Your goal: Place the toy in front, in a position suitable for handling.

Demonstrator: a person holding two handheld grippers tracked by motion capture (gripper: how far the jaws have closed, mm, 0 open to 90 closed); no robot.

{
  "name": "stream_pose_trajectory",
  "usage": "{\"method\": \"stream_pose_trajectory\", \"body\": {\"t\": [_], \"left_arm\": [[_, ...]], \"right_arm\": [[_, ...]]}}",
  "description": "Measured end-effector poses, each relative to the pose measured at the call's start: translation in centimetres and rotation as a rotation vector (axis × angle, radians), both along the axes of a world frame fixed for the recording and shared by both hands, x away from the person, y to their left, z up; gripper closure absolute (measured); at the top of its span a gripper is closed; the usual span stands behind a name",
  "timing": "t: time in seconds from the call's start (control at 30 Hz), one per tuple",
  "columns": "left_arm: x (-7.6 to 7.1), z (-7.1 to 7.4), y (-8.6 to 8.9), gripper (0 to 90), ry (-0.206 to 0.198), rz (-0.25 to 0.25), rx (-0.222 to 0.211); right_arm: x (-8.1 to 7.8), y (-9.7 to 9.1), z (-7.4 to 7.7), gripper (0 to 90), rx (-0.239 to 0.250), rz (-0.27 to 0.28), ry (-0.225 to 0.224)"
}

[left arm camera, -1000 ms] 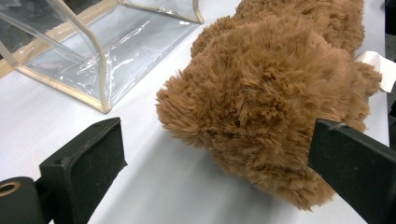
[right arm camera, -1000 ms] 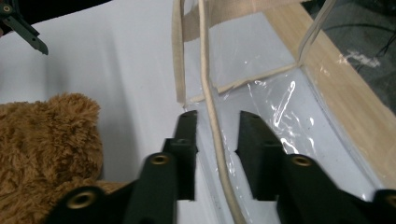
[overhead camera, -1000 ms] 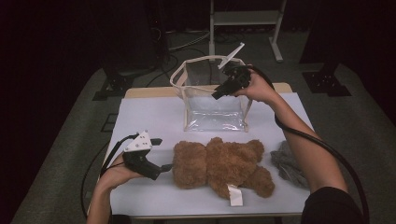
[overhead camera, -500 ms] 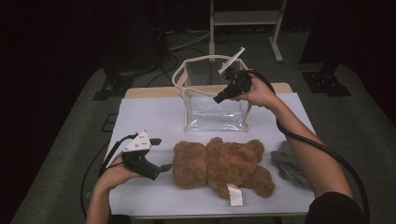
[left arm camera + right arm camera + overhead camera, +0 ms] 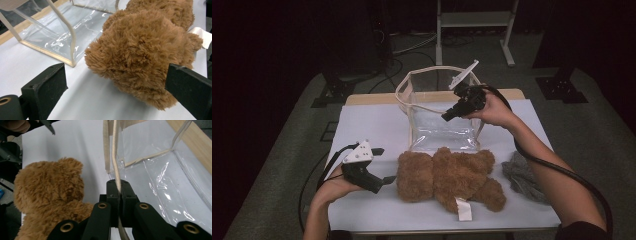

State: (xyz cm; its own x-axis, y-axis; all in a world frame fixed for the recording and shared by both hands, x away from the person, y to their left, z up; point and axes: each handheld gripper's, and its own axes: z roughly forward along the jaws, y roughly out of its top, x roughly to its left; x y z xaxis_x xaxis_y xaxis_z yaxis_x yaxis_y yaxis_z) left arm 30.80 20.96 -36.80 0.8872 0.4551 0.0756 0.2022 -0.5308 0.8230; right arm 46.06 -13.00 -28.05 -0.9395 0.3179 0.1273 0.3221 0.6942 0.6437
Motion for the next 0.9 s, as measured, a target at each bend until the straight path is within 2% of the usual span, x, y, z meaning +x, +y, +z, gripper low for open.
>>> {"method": "stream_pose_trajectory", "body": {"t": [0.3, 0.73, 0.83, 0.9], "left_arm": [[-0.1, 0.0, -0.1, 3.1, -0.003, -0.010, 0.009], [-0.2, 0.2, 0.0, 3.1, -0.009, -0.016, 0.006], [-0.1, 0.1, 0.0, 3.1, -0.007, -0.015, 0.010], [-0.2, 0.2, 0.0, 3.1, -0.007, -0.018, 0.010]], "right_arm": [[-1.2, -0.3, -0.2, 86.5, 0.011, 0.001, 0.003], [-1.5, -0.3, -0.2, 86.6, 0.019, -0.017, 0.012], [-2.0, 0.1, -0.1, 86.5, 0.005, 0.001, 0.010], [-1.7, 0.1, -0.1, 85.9, 0.008, 0.000, 0.003]]}}
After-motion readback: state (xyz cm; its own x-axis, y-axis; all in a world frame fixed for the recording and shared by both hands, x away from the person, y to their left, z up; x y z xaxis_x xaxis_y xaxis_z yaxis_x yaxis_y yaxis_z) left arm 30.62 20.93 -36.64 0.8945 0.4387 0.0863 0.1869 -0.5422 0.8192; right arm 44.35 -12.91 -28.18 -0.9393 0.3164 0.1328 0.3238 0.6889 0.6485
